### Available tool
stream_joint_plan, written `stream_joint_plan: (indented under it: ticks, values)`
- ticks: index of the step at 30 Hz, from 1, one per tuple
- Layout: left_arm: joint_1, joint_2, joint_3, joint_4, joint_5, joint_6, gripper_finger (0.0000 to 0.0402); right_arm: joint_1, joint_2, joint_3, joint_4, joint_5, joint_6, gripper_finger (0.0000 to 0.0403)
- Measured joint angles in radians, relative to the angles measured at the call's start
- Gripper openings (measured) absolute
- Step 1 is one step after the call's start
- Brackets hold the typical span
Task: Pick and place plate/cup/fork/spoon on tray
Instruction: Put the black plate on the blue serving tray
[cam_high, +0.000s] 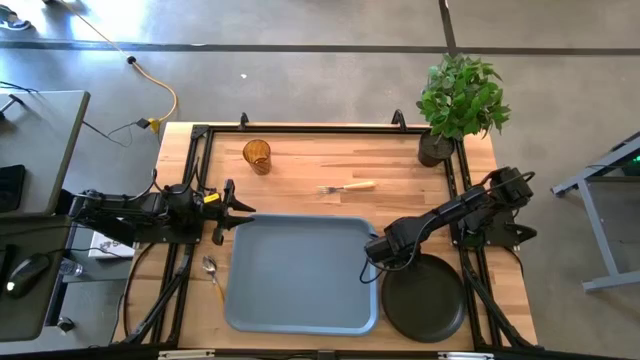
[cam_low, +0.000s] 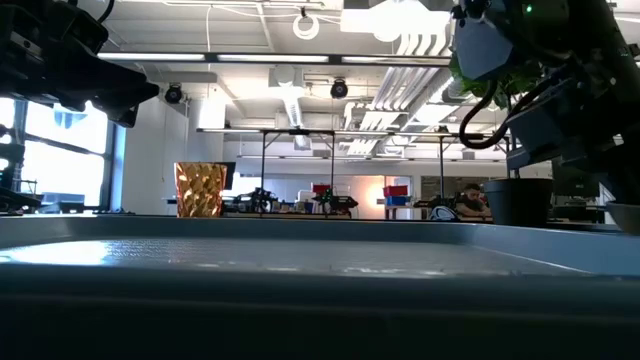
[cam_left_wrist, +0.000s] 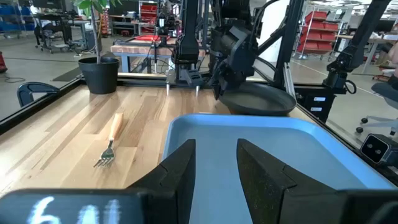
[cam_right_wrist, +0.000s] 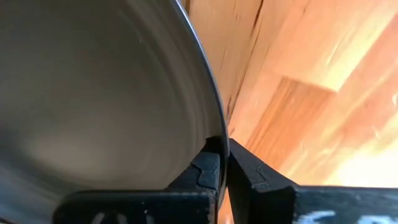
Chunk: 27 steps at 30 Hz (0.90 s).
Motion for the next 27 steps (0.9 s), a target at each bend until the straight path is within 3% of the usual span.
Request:
stream_joint_plan:
  ticks: [6, 16, 27]
  values:
    - [0.0, 0.0, 0.0, 0.0, 0.0, 0.0, 0.0106, -0.015, -0.106, 0.0, -0.048, -0.035, 0.058, 0.0]
    - [0.0, 0.0, 0.0, 0.0, 0.0, 0.0, 0.0106, -0.1, -0.326, 0.0, -0.036, -0.072, 0.344, 0.0]
    - [0.0, 0.0, 0.0, 0.001, 0.0, -0.002, 0.0106, -0.222, -0.434, 0.0, 0.22, -0.045, 0.897, 0.0]
